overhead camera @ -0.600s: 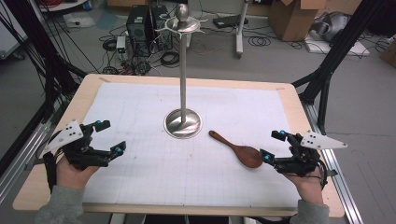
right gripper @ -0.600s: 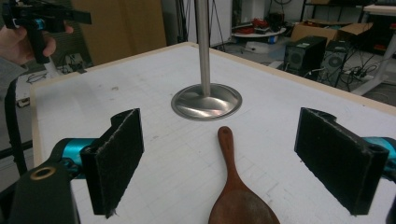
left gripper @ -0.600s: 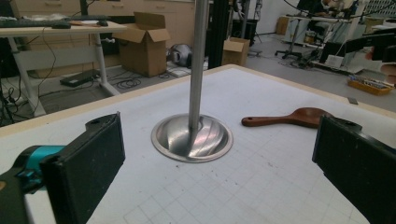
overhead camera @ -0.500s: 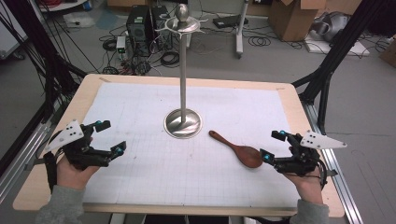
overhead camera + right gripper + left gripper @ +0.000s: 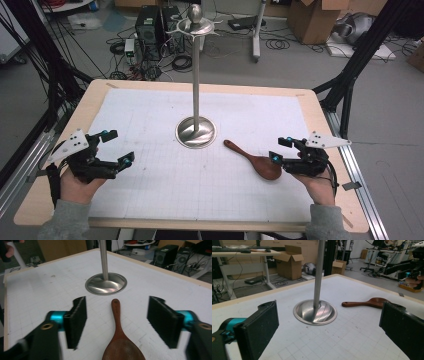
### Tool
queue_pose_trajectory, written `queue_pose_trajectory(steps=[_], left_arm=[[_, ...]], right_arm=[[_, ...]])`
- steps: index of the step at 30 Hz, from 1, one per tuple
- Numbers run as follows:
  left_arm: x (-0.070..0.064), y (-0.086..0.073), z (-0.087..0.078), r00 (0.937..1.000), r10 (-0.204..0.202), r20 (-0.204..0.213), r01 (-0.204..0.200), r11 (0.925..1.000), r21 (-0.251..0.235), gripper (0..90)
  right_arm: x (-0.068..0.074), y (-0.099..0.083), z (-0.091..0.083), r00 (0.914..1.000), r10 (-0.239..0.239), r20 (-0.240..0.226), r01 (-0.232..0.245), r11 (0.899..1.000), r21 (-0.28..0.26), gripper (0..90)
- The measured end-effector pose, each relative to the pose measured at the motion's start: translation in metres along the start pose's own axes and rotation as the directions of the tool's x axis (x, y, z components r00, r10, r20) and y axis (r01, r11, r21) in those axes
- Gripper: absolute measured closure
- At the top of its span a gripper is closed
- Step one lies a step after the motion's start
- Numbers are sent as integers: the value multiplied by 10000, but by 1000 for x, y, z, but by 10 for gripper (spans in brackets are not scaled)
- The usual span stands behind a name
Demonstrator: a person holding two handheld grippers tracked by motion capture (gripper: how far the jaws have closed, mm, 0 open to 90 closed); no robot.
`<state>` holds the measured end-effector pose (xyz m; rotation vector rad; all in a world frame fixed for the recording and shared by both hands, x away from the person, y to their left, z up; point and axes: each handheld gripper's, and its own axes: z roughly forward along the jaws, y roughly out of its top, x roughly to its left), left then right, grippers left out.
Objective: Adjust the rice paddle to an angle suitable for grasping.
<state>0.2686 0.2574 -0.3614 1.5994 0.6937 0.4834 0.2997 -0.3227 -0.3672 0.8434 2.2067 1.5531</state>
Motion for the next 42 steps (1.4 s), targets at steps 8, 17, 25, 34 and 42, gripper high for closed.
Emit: queue_pose_trajectory(steps=[8, 17, 25, 34, 42], left_arm=[[-1, -1, -2, 10000, 21, 1, -22, 10000, 48, 28], [3, -5, -4, 9998, -158, -81, 158, 9999, 25, 28], [3, -6, -6, 9998, -191, -87, 191, 9998, 60, 28], [4, -9, -12, 9995, -263, -171, 266, 9996, 136, 28], [7, -11, -16, 9982, -456, -377, 464, 9987, 198, 28]], right_arm=[[-13, -4, 20, 9996, 97, 281, -117, 9972, 733, 635], [-19, 0, 33, 9996, 84, 265, -111, 9946, 1033, 793], [-20, 7, 56, 9978, -493, 447, 406, 9833, 1776, 872], [-21, 8, 89, 9964, -844, 100, 791, 9639, 2542, 894], [-20, 11, 119, 9925, -1214, -102, 1184, 9411, 3168, 896]])
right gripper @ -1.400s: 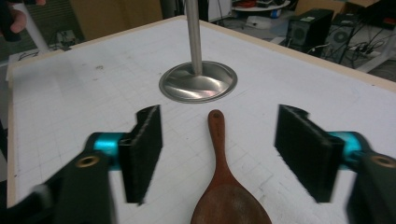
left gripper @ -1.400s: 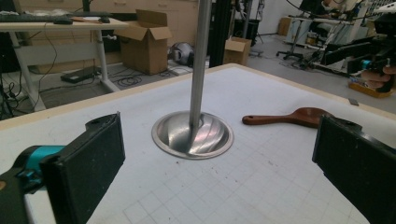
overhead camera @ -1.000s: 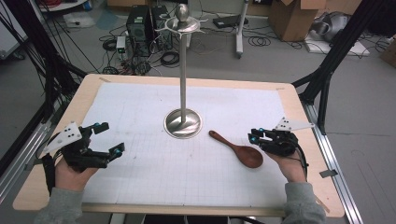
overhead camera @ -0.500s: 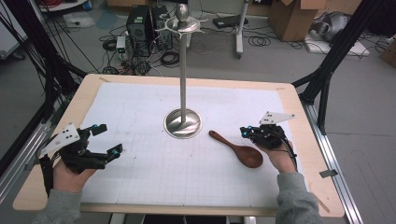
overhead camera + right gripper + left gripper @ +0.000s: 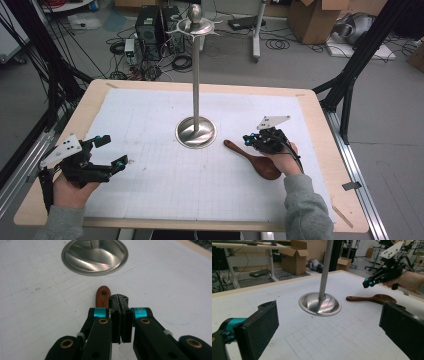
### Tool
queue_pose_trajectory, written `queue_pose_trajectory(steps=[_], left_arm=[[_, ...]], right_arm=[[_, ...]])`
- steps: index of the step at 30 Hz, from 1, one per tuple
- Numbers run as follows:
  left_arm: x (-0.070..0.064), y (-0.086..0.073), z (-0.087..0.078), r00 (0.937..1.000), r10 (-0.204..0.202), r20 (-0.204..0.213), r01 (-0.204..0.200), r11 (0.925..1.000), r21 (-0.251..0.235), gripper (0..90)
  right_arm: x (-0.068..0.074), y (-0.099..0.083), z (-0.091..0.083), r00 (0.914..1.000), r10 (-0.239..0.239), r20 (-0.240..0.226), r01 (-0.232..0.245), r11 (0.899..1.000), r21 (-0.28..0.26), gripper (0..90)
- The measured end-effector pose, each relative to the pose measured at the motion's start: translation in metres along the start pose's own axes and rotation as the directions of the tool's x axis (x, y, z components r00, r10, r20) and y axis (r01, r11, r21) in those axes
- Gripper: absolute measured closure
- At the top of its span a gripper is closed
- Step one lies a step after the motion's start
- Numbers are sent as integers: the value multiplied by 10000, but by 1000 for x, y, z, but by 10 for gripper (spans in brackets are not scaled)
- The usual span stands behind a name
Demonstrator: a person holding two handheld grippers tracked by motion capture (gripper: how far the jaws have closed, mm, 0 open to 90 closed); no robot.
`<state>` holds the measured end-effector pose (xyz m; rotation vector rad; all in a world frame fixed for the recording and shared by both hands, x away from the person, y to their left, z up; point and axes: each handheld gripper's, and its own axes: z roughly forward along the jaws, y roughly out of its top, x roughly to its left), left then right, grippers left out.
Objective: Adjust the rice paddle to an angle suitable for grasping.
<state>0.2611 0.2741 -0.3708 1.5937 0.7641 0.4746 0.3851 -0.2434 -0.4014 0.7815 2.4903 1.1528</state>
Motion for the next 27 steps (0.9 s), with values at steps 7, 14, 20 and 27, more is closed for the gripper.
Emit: queue_pose_trajectory(steps=[7, 14, 20, 27], left_arm=[[0, -2, -2, 10000, 12, 28, -12, 10000, 30, 28], [-1, -3, -7, 9999, -37, 97, 36, 10000, 25, 28], [-2, -3, -11, 10000, 1, 81, -1, 10000, -30, 28], [-1, -5, -14, 10000, -69, -29, 69, 10000, 28, 28]], right_arm=[[-4, 2, 14, 9999, 112, -126, -107, 9991, 416, 898], [-10, -1, 28, 9992, 190, -338, -158, 9955, 937, 899], [-11, -5, 38, 9989, 212, -409, -153, 9900, 1400, 899], [-12, -5, 42, 9977, 268, -623, -155, 9843, 1759, 900]])
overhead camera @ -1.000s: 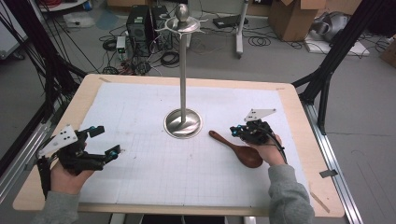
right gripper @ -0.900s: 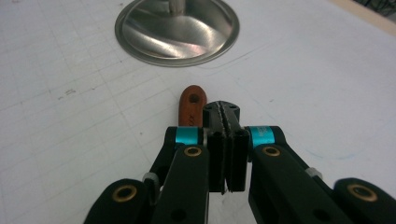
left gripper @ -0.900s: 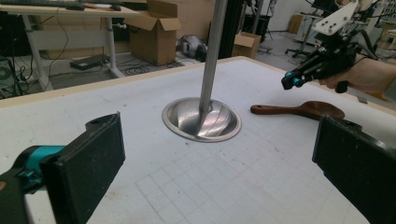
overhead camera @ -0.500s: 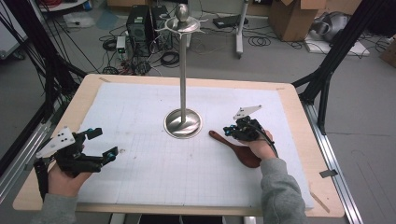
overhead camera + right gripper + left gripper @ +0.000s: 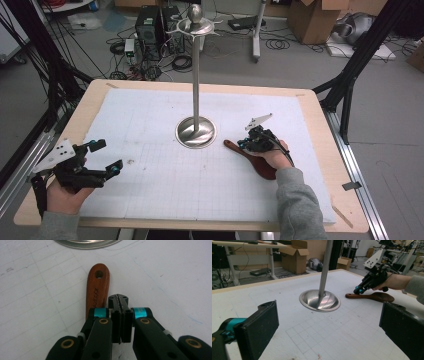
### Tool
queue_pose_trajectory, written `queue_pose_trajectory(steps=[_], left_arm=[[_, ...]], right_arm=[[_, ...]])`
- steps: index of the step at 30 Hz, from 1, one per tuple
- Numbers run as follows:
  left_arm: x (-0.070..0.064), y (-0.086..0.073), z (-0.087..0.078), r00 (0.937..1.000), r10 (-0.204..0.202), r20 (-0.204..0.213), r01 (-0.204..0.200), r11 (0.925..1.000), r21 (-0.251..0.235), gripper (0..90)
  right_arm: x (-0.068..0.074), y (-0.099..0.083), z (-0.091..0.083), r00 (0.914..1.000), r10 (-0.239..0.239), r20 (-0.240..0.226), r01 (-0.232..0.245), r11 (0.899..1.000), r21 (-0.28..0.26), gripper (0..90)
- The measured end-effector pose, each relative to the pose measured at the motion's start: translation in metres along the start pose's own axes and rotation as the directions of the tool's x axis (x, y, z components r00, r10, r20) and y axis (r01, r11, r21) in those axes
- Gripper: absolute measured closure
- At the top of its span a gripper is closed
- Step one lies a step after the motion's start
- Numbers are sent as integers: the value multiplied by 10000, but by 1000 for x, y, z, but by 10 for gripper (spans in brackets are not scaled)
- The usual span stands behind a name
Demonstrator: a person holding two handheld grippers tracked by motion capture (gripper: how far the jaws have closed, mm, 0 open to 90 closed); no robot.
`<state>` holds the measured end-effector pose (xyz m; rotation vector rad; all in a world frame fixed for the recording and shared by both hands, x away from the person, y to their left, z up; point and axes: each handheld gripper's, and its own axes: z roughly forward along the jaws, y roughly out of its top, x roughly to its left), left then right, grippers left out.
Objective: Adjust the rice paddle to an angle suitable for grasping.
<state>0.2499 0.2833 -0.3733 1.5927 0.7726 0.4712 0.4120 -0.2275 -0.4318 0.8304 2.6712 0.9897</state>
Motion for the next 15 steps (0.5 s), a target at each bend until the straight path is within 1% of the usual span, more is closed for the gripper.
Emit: queue_pose_trajectory(steps=[2, 6, 8, 11, 13, 15], left_arm=[[0, 0, 0, 10000, 15, 2, -15, 10000, 10, 28], [0, -1, 0, 10000, -13, -1, 13, 10000, 43, 28], [0, -1, 1, 10000, -17, 9, 17, 10000, 56, 28], [0, -1, 1, 10000, 0, 18, 0, 10000, 77, 28], [0, -1, 2, 10000, 12, 12, -12, 10000, 81, 28], [0, -1, 2, 10000, 13, 17, -13, 10000, 78, 28]], right_arm=[[1, 2, 1, 9998, -207, -70, 207, 9998, 68, 900], [6, 5, 2, 9984, -469, -302, 475, 9987, 198, 900], [8, 6, 3, 9964, -664, -520, 677, 9974, 245, 900], [10, 7, 4, 9934, -908, -693, 929, 9953, 273, 900], [12, 7, 3, 9920, -968, -814, 998, 9945, 331, 900], [14, 7, 3, 9888, -1128, -981, 1168, 9925, 360, 900]])
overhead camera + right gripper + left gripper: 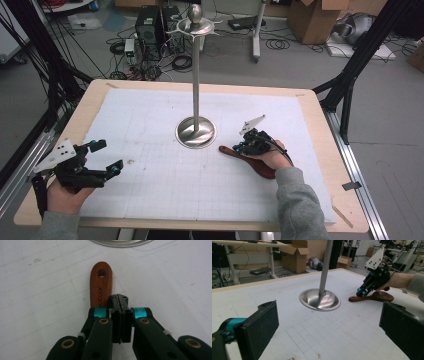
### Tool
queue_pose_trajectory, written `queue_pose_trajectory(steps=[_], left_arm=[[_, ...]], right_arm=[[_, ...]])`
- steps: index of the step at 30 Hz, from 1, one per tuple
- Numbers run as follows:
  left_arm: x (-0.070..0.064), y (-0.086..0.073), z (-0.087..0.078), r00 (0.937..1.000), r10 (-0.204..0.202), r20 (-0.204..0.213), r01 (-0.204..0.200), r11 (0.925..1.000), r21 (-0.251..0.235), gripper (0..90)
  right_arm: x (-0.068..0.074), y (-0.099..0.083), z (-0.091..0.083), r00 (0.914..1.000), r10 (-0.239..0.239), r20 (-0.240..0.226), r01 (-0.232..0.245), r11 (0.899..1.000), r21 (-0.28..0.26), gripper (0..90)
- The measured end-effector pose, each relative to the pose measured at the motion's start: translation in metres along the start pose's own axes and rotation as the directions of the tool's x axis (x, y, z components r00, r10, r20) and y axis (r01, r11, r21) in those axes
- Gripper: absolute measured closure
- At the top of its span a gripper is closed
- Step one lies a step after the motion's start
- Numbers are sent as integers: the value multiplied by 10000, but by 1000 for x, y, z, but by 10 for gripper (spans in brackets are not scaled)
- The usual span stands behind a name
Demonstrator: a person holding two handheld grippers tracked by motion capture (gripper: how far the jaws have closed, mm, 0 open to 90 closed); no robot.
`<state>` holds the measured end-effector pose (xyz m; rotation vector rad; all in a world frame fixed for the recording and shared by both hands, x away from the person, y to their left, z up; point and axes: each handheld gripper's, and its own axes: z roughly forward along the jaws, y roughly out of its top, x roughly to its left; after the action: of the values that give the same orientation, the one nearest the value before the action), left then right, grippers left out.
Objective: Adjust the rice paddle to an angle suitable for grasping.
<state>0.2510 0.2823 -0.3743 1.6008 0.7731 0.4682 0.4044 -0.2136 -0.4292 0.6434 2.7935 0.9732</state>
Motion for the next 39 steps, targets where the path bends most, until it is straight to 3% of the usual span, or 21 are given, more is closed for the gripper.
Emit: queue_pose_trajectory(steps=[9, 17, 20, 22, 25, 26, 29, 31, 33, 35, 39], left_arm=[[-1, 1, 3, 10000, 18, 31, -18, 10000, 12, 28], [-2, 2, 7, 9999, 64, 101, -64, 10000, 19, 28], [-1, 3, 8, 9999, 38, 104, -38, 10000, -3, 28], [-1, 3, 9, 9999, 8, 126, -8, 10000, 0, 28], [-1, 4, 10, 9999, 37, 145, -36, 10000, -19, 28], [-1, 4, 10, 9999, 40, 150, -40, 10000, -10, 28], [-2, 4, 13, 9998, 29, 184, -29, 10000, 20, 28], [-2, 4, 13, 9998, 34, 185, -34, 10000, 21, 28], [-2, 4, 16, 9997, 68, 235, -69, 10000, 61, 28], [-3, 5, 18, 9996, 56, 270, -59, 10000, 76, 28], [-2, 5, 20, 9996, 33, 285, -35, 10000, 70, 28]], right_arm=[[12, 3, 1, 9958, -646, -641, 661, 9976, 217, 900], [14, 4, -3, 9958, -838, -371, 842, 9964, 92, 896], [14, 3, -16, 9973, -703, -230, 694, 9968, -399, 771], [14, 2, -19, 9975, -664, -223, 654, 9968, -452, 717], [15, -2, -29, 9977, -657, -137, 648, 9961, -599, 548], [15, -2, -29, 9977, -657, -137, 648, 9961, -599, 548], [18, -3, -38, 9983, -588, -38, 583, 9952, -791, 366], [18, -3, -40, 9981, -617, -24, 613, 9948, -810, 330], [18, -5, -44, 9984, -570, -61, 564, 9952, -799, 197], [17, -7, -47, 9982, -532, -260, 513, 9963, -686, 150], [18, -11, -51, 9960, -782, -424, 757, 9954, -581, 149]])
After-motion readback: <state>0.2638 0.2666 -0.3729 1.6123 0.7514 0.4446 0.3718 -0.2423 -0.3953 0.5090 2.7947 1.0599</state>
